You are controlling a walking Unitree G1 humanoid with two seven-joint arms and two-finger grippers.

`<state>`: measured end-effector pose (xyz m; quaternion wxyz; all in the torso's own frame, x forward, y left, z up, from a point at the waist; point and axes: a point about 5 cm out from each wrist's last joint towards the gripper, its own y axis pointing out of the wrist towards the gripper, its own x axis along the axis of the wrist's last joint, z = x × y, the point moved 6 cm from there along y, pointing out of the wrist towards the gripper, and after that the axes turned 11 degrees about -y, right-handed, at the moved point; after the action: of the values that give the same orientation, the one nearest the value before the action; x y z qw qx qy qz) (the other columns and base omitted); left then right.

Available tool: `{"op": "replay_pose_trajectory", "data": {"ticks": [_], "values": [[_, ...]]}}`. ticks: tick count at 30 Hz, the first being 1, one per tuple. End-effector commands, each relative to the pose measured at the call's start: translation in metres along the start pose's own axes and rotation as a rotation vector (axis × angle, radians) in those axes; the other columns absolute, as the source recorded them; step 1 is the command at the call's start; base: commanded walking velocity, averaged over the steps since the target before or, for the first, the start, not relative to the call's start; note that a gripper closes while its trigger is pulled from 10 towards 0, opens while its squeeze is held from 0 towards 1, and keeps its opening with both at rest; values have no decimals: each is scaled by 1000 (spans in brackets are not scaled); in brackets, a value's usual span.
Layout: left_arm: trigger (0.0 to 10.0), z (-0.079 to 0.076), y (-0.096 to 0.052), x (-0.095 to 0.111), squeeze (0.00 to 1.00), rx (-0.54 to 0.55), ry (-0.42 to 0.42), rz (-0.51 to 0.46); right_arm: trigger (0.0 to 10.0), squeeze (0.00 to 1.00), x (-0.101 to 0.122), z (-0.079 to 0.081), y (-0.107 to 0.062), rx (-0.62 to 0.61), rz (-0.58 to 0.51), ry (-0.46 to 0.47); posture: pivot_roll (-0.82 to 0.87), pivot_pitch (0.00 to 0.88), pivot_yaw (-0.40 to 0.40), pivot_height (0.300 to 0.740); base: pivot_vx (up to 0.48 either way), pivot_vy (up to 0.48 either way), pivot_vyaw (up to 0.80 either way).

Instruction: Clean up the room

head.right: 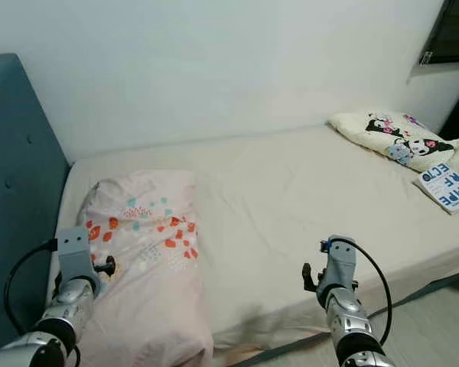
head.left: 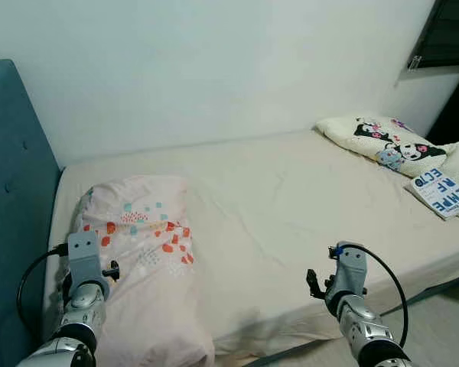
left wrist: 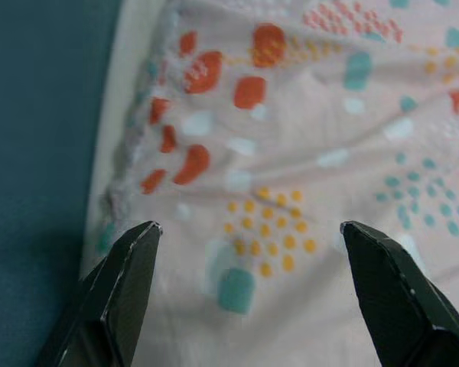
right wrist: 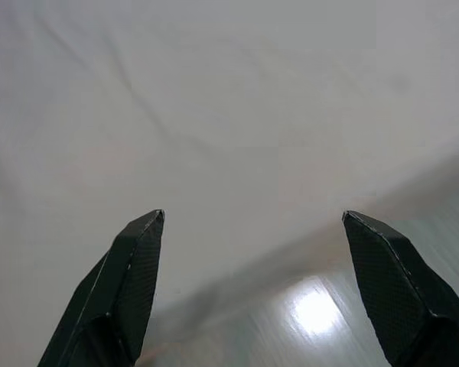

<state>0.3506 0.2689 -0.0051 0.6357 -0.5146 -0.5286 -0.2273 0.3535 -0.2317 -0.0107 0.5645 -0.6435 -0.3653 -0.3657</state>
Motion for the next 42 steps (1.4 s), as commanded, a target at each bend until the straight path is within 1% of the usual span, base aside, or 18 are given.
{"op": "replay_pose_trajectory", "data": {"ticks": [1,6,10,12,15,20,21,23,25,26,27,30,32,33,34,35,37,42], "values": [[10000,-4,-3,-12,0,-27,23,36,10000,0,12,7,1,34,-52,-4,23,0,-25,734,0,0,0],[10000,-9,-6,-19,0,-64,45,48,10000,0,14,19,1,82,-65,-38,26,0,-29,740,0,0,0],[10000,-6,-7,-26,0,-69,73,63,10000,0,13,28,0,125,-73,-73,30,0,-33,740,0,0,0],[10000,-2,-9,-31,0,-68,96,74,10000,0,12,40,-2,179,-83,-132,31,0,-33,740,0,0,763],[10000,-1,-10,-32,0,-70,99,74,10000,0,11,47,-3,210,-86,-151,33,0,-35,740,0,0,763],[10000,-4,-9,-30,0,-93,93,72,10000,0,11,49,-3,213,-88,-148,33,0,-33,740,0,0,767],[10000,-9,-8,-28,0,-119,95,72,10000,0,12,46,-2,192,-88,-146,33,0,-33,740,0,0,794],[10000,-9,-8,-28,0,-119,95,72,10000,0,12,46,-2,192,-88,-146,33,0,-33,740,0,0,794],[10000,-26,-8,-20,0,-197,88,52,10000,0,13,35,0,132,-79,-126,33,0,-33,740,0,0,0],[10000,-26,-8,-20,0,-197,88,52,10000,0,13,35,0,132,-79,-126,33,0,-33,740,0,0,0],[10000,-46,-8,-11,0,-286,56,28,10000,0,13,27,1,91,-62,-100,30,0,-31,740,0,0,0],[10000,-52,-9,-8,0,-311,44,22,10000,0,13,25,2,85,-58,-97,30,0,-31,740,0,0,0],[10000,-68,-10,2,0,-383,19,-2,10000,0,14,22,2,67,-55,-89,30,0,-31,730,0,0,0],[10000,-68,-10,2,0,-383,19,-2,10000,0,14,22,2,67,-55,-89,30,0,-31,730,0,0,0],[10000,-78,-12,8,0,-426,6,-15,10000,0,15,21,3,63,-57,-83,27,0,-30,725,0,0,0],[10000,-78,-12,8,0,-426,6,-15,10000,0,15,21,3,63,-57,-83,27,0,-30,725,0,0,0],[10000,-96,-15,17,0,-491,-8,-37,10000,0,17,22,3,63,-63,-81,25,0,-29,715,0,0,0],[10000,-103,-15,24,0,-494,26,-64,10000,0,18,25,2,70,-72,-77,20,0,-25,705,0,0,0]]}}
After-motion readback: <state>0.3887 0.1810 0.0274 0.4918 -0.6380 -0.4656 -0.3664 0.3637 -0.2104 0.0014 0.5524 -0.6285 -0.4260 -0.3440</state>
